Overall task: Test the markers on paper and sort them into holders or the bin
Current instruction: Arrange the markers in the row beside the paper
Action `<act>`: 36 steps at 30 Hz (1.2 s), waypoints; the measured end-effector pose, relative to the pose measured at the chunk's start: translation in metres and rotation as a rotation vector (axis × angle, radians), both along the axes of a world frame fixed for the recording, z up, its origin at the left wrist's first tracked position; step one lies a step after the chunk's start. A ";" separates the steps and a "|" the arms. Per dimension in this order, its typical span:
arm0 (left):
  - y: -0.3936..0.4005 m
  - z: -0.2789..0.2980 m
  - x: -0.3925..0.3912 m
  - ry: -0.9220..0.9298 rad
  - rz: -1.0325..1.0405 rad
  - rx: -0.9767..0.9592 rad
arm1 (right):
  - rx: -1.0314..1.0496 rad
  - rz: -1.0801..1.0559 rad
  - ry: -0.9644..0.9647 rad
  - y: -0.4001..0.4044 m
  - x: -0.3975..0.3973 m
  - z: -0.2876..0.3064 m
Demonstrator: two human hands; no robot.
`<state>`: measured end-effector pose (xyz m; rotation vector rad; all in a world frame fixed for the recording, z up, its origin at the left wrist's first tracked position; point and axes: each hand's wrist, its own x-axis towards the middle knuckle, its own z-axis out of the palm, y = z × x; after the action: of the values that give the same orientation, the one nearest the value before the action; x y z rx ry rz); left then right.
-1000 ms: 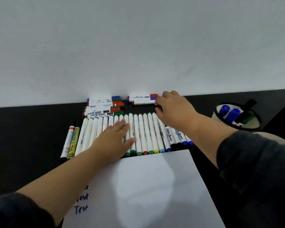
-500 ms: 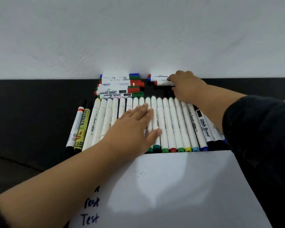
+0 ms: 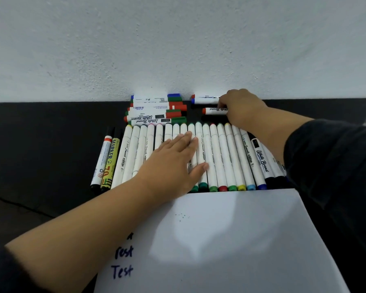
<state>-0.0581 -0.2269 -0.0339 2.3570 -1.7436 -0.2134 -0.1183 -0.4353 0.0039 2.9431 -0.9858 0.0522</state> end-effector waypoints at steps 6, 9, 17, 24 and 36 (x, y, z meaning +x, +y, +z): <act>0.000 0.005 -0.003 0.008 0.013 0.068 | 0.082 0.010 -0.144 0.011 -0.021 0.017; 0.001 0.010 -0.006 -0.024 0.025 0.110 | 0.190 -0.012 -0.193 0.024 -0.032 0.030; 0.023 0.042 -0.038 0.213 0.125 -0.001 | 0.592 -0.083 -0.260 0.081 -0.060 0.077; 0.083 0.073 -0.081 0.928 0.412 -0.181 | 1.021 -0.130 -0.481 0.145 -0.079 0.091; 0.182 0.068 -0.089 0.963 0.605 -0.226 | 1.034 -0.123 -0.584 0.266 -0.089 0.062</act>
<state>-0.1472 -0.0444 0.0339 1.9516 -0.5598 -0.8170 -0.2070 -0.1695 0.0659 3.8797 -1.6669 0.5990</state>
